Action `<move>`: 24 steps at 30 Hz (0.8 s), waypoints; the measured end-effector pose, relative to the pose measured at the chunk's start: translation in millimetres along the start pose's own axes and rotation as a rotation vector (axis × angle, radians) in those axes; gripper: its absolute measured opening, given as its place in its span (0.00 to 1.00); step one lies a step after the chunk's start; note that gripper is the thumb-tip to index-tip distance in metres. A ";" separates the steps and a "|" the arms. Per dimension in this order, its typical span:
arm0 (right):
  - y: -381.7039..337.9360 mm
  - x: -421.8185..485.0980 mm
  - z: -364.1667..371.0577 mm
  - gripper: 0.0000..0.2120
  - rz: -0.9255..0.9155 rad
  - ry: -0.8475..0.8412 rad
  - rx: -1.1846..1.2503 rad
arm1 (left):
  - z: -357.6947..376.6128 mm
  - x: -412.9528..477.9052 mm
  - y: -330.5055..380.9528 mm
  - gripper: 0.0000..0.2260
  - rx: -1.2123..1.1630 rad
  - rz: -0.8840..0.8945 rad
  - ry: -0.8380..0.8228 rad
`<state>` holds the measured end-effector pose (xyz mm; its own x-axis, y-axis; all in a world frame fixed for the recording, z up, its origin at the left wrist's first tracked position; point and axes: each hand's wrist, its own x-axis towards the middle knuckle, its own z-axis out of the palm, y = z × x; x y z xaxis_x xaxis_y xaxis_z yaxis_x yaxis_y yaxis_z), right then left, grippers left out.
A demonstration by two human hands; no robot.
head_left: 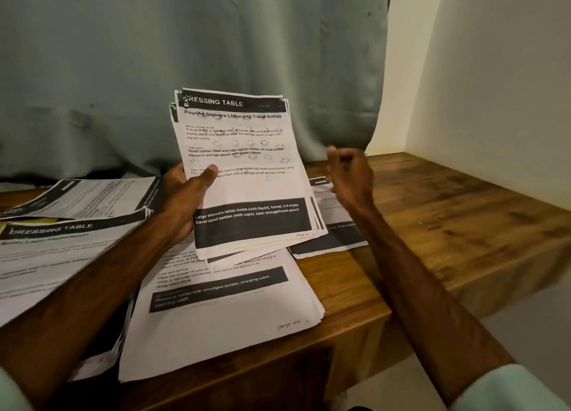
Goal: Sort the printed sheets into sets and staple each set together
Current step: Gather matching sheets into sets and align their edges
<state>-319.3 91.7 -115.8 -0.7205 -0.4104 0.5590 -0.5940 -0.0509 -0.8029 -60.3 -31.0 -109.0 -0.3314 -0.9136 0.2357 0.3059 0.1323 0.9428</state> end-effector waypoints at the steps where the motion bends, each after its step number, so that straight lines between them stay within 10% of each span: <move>1: 12.4 6.3 -7.6 0.17 -0.003 -0.019 -0.148 | -1.7 0.3 0.3 0.13 -0.010 0.001 0.000; 4: 40.0 18.7 -24.9 0.13 0.180 -0.171 -0.527 | -5.1 1.3 2.1 0.10 -0.032 0.001 -0.017; 9: 32.2 3.7 -30.1 0.42 0.284 -0.425 -0.818 | -8.8 3.1 3.8 0.09 -0.067 -0.032 -0.030; 24: 30.8 8.8 -41.6 0.20 0.270 -0.134 -0.609 | -16.0 6.3 -6.7 0.13 0.184 -0.376 -0.141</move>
<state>-358.8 124.5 -127.1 -0.8447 -0.4481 0.2928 -0.5231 0.5753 -0.6288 -50.1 -43.8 -117.6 -0.5118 -0.8515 -0.1141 -0.0193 -0.1213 0.9924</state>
